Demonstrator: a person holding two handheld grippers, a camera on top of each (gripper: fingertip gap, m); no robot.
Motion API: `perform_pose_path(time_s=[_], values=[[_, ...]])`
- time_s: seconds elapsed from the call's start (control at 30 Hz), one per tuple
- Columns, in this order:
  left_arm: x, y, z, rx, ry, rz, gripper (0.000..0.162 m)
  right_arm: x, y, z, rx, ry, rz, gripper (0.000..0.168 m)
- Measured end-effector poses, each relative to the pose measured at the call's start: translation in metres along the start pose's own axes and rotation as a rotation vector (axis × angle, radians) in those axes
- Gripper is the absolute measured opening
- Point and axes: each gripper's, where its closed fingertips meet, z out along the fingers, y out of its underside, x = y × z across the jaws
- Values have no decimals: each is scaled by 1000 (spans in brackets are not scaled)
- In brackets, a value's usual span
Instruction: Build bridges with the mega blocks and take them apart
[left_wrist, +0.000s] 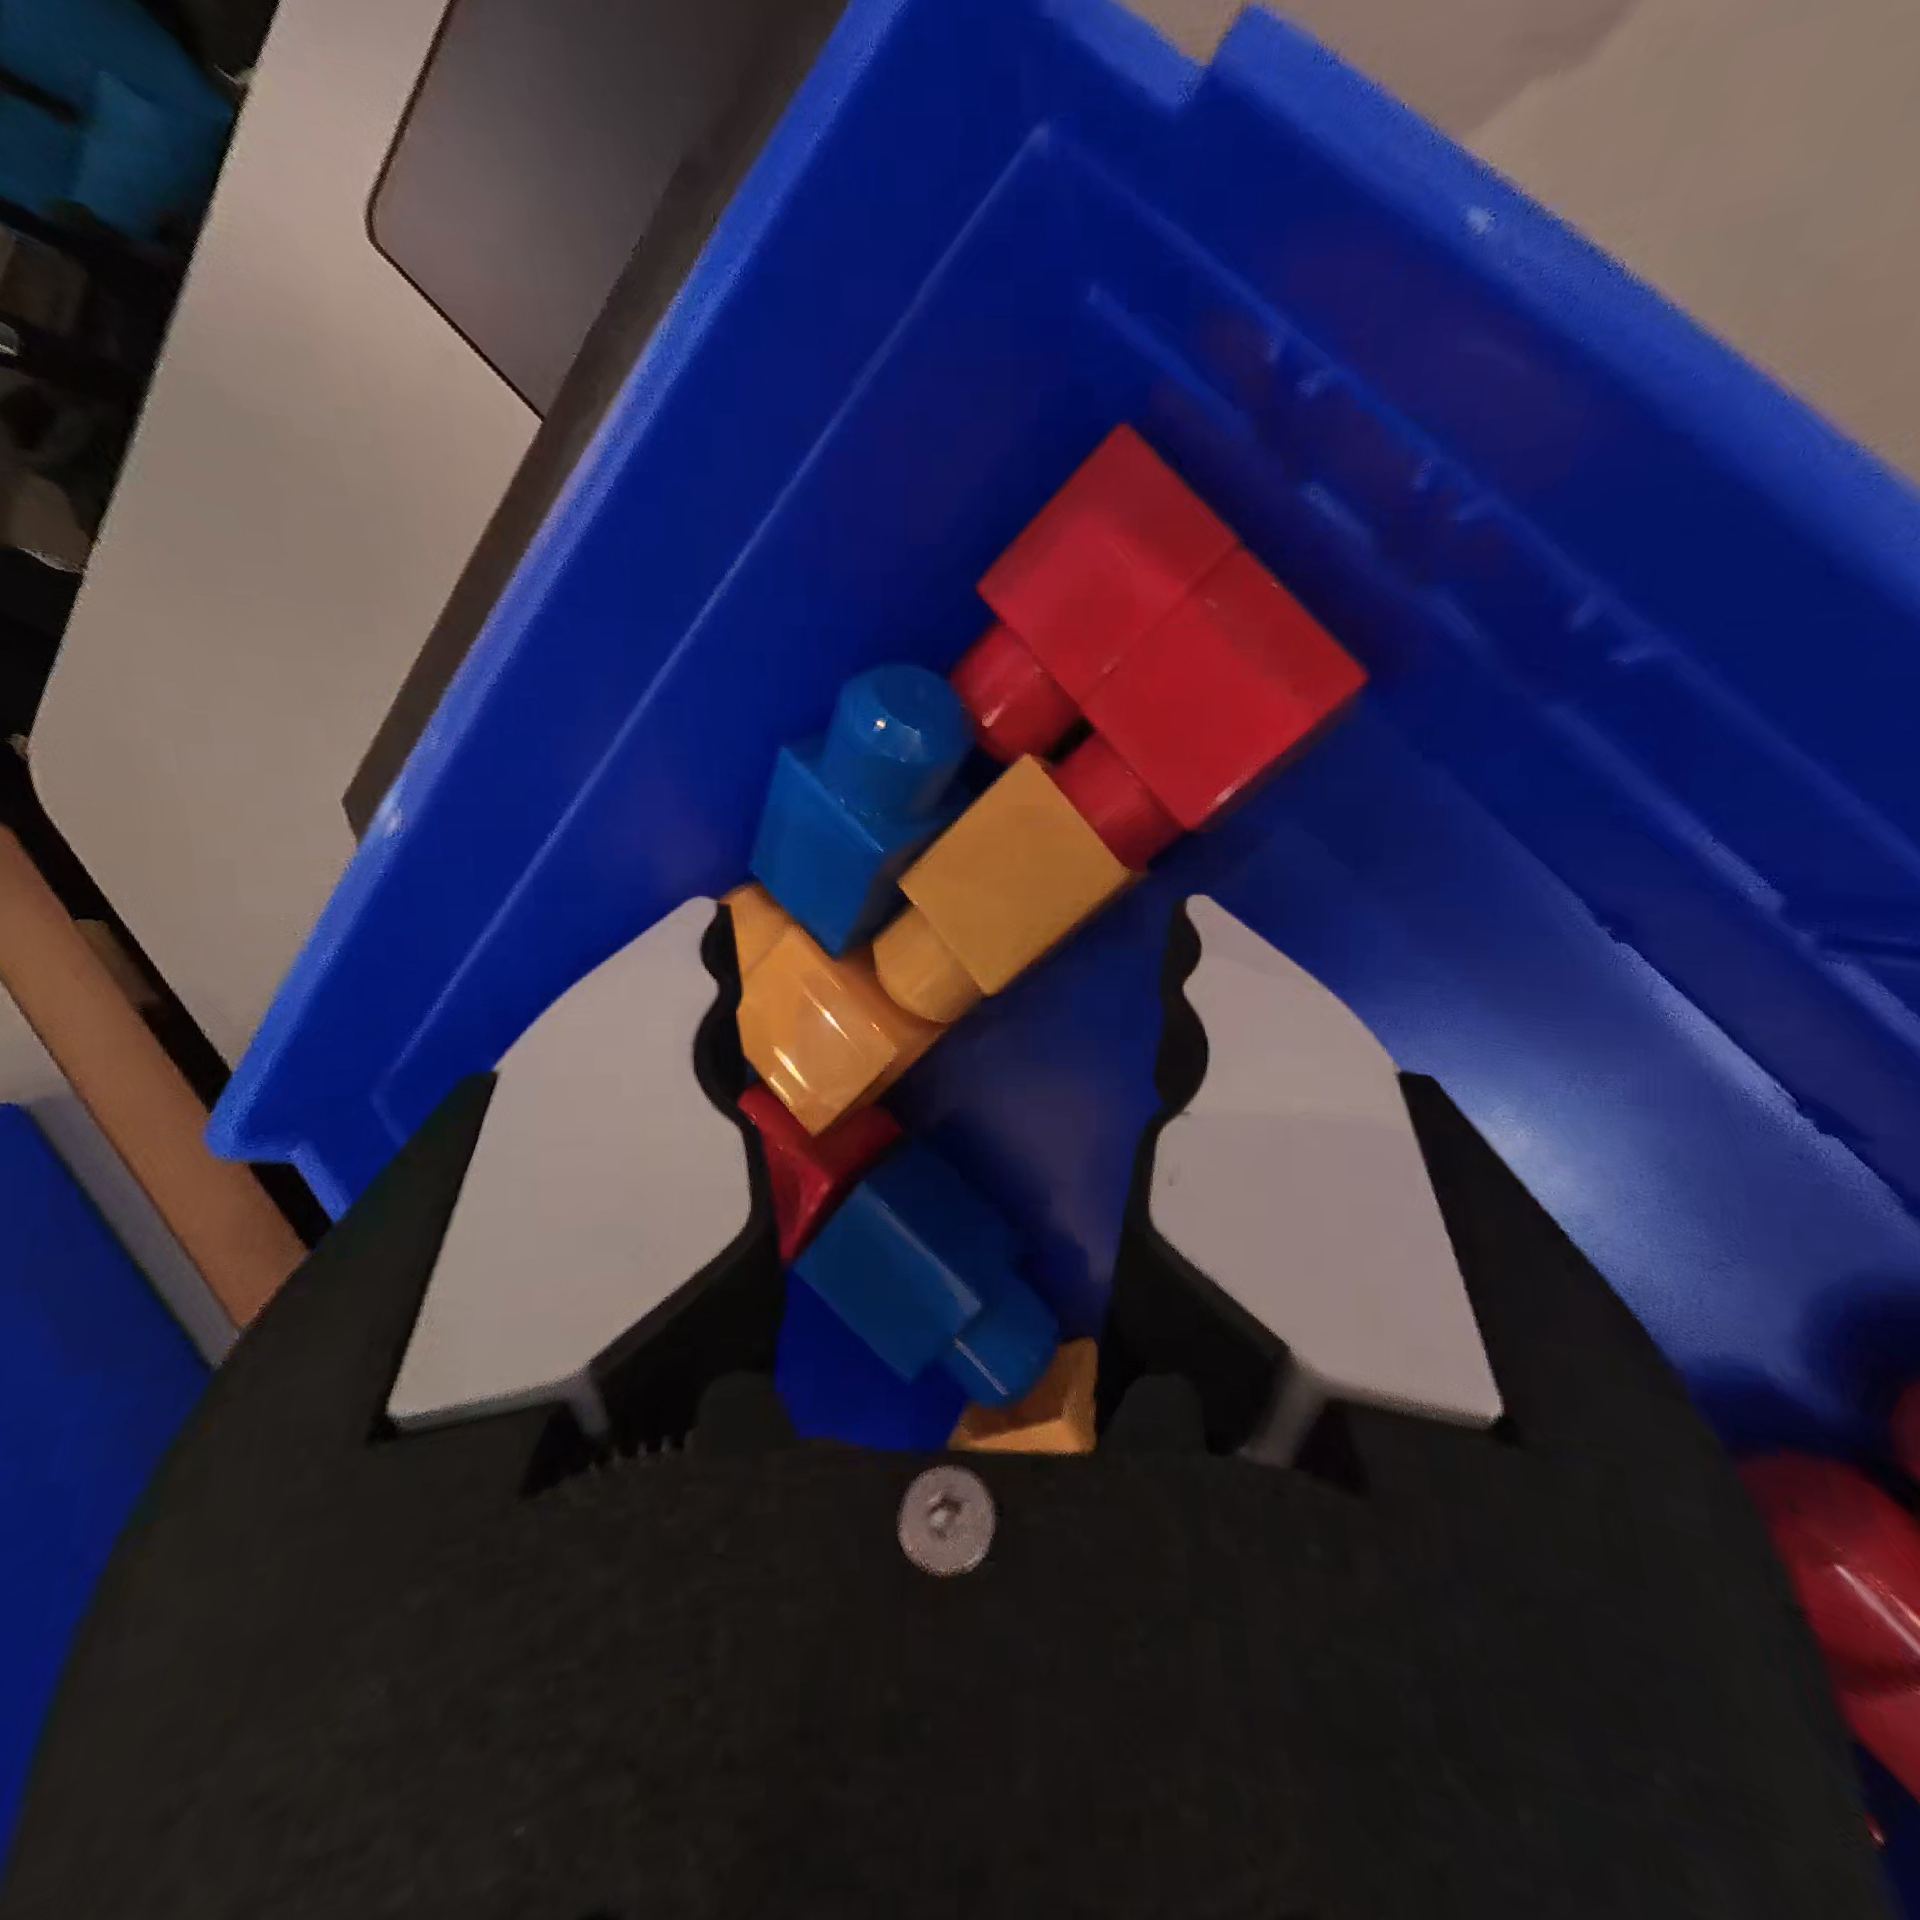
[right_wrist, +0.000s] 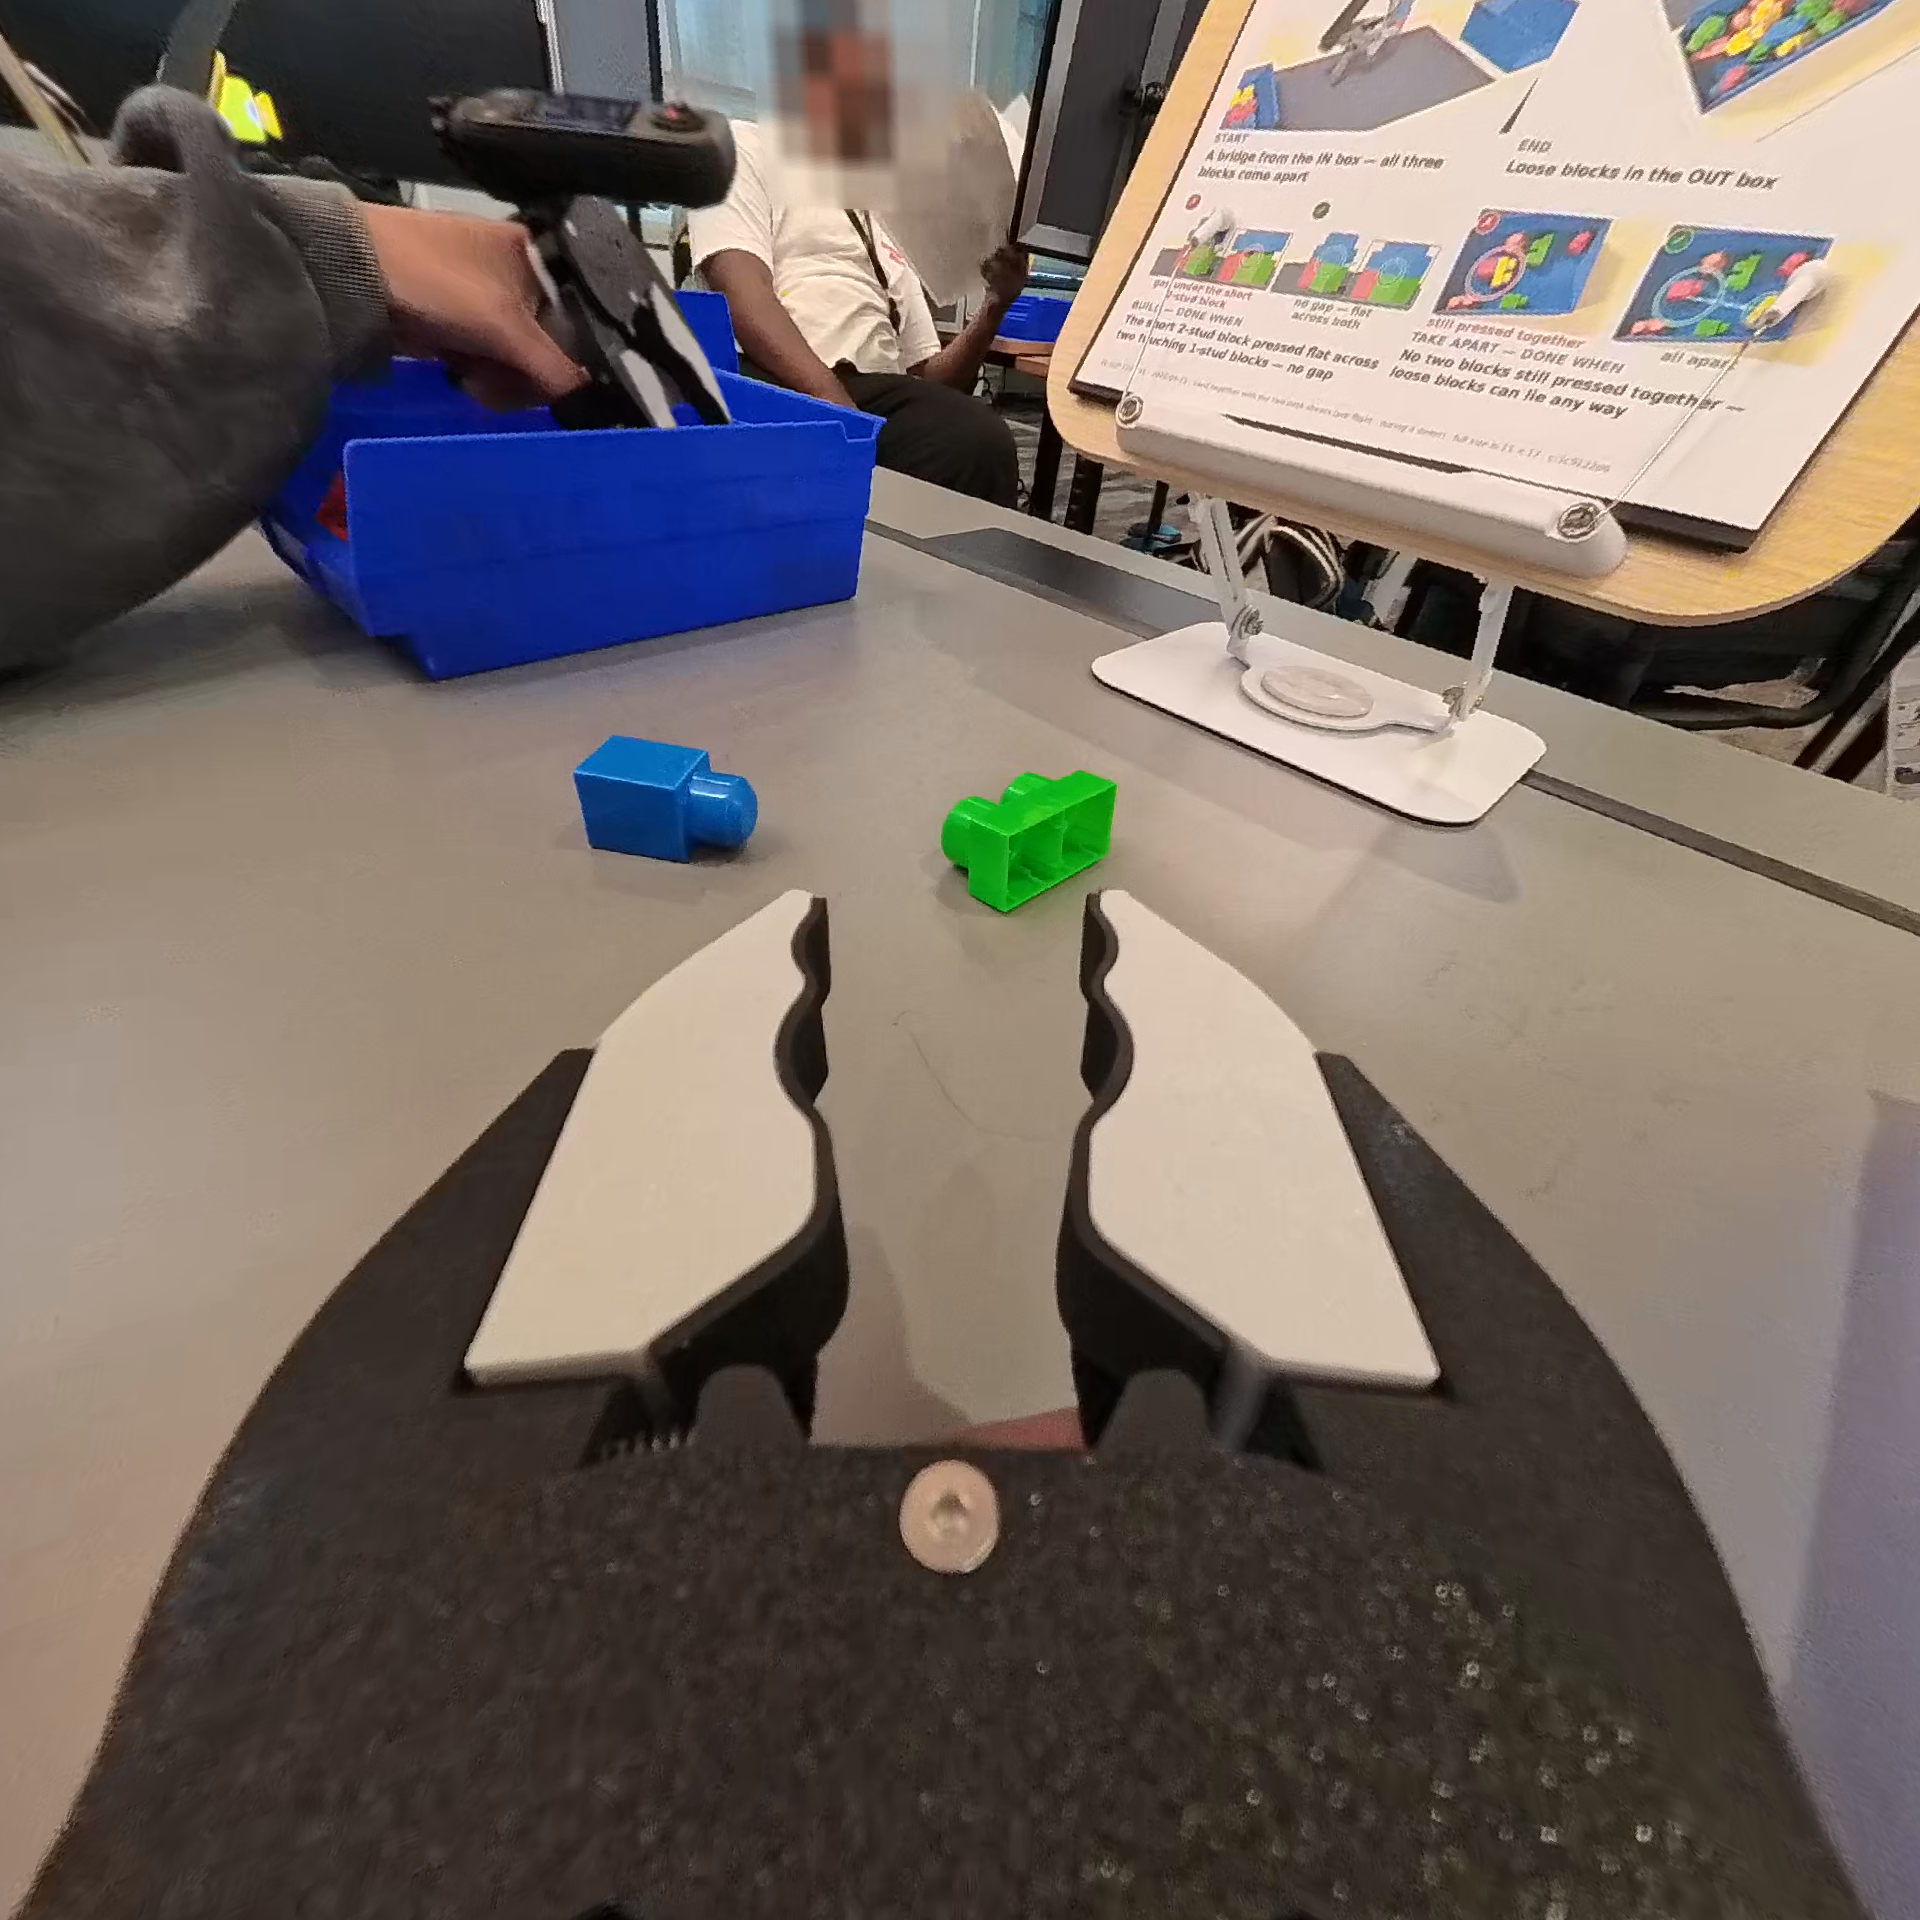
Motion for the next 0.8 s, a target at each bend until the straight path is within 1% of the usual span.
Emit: perform_pose_path(time_s=[0.13, 0.2, 0.3, 0.37, 0.43, 0.6, 0.63, 0.7, 0.73, 0.77, 0.8], values=[[8, -6, 2, 23, 132, -38, 77, 1, 0, 0, 4, -6, 13, 46], [12, -2, 0, 14, 124, -8, 75, 1, -1, -1, 11, -8, 14, 46], [14, 12, -1, -48, 59, 18, 70, 1, -2, -2, 17, -13, 17, 46], [19, 16, -1, -53, 67, 5, 70, 0, -2, -2, 18, -15, 20, 46], [24, 19, 5, -65, 86, -2, 66, 0, -2, -2, 21, -15, 19, 45], [19, 22, 24, -121, 75, -52, 74, 0, -2, -2, 17, -17, 17, 45], [19, 20, 26, -124, 77, -60, 69, 0, -2, -2, 18, -17, 16, 45], [20, 19, 30, -126, 81, -58, 68, 0, -2, -2, 17, -17, 15, 45], [22, 17, 32, -119, 91, -60, 61, 0, -2, -2, 17, -17, 15, 45], [23, 16, 32, -115, 98, -64, 59, 0, -2, -2, 18, -17, 15, 45], [23, 17, 32, -121, 98, -58, 58, 0, -2, -2, 19, -16, 15, 44]])
